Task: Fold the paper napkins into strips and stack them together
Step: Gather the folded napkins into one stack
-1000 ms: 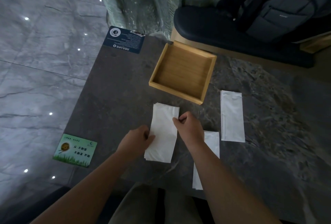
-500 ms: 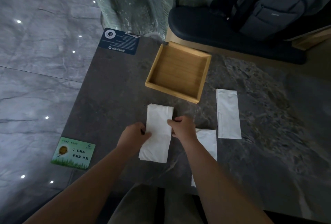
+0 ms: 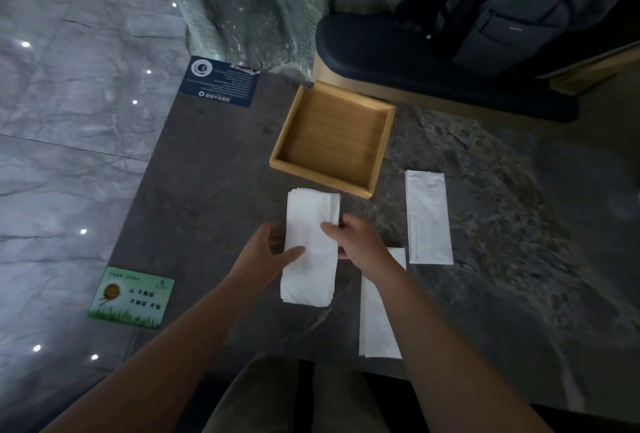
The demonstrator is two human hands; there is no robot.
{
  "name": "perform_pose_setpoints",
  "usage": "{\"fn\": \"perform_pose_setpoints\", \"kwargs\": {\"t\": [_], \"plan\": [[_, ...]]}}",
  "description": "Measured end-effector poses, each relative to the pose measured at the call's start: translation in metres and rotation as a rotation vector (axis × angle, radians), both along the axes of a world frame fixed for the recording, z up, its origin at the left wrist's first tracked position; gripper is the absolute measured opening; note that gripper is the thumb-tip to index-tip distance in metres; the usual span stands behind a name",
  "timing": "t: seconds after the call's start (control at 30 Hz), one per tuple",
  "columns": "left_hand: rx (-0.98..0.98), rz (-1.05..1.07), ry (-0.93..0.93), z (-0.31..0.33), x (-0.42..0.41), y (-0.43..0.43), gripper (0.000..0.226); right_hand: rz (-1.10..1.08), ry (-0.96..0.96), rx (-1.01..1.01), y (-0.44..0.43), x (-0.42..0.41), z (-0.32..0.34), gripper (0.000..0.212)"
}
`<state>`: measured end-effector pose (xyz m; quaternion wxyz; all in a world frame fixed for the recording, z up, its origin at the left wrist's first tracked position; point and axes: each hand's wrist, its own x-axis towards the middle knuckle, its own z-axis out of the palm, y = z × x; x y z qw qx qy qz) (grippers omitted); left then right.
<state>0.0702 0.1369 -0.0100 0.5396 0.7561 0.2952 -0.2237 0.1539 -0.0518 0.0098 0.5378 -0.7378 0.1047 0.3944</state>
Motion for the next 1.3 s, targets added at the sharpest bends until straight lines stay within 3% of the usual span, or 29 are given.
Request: {"fn": "perform_pose_setpoints", "kwargs": {"t": [0.07,0.17,0.3,0.4,0.47,0.6,0.7,0.83,1.0,1.3], "plan": [[-0.171,0.028,0.04,0.009,0.01,-0.012,0.06,-0.049,0.021,0.045,-0.012,0.002,0.007,0.013],[-0.273,-0.001,0.053,0.009,0.015,-0.027,0.053,-0.123,0.042,0.094,-0.031,0.005,0.016,0.005],[-0.519,0.092,0.122,0.012,0.004,-0.049,0.05,-0.162,0.029,0.102,-0.059,0.005,0.025,0.022],[-0.567,0.118,0.152,0.014,-0.011,-0.074,0.033,-0.146,-0.001,0.07,-0.084,-0.002,0.026,0.018],[-0.554,0.144,0.167,0.014,-0.02,-0.09,0.032,-0.127,-0.018,0.025,-0.102,-0.008,0.025,0.014],[-0.453,0.095,0.149,0.007,-0.038,-0.12,0.028,-0.086,0.009,-0.056,-0.132,-0.025,0.015,0.028],[-0.424,0.029,0.136,-0.001,-0.054,-0.139,0.026,-0.037,-0.064,-0.145,-0.151,-0.04,0.002,0.017],[-0.347,-0.042,0.15,-0.01,-0.068,-0.156,0.039,0.077,-0.186,-0.32,-0.166,-0.054,-0.024,0.038],[-0.153,-0.111,0.163,-0.018,-0.077,-0.166,0.022,0.086,-0.174,-0.312,-0.173,-0.06,-0.044,0.029],[-0.138,-0.129,0.19,-0.025,-0.071,-0.166,0.013,0.066,-0.242,-0.403,-0.166,-0.053,-0.054,0.029]]}}
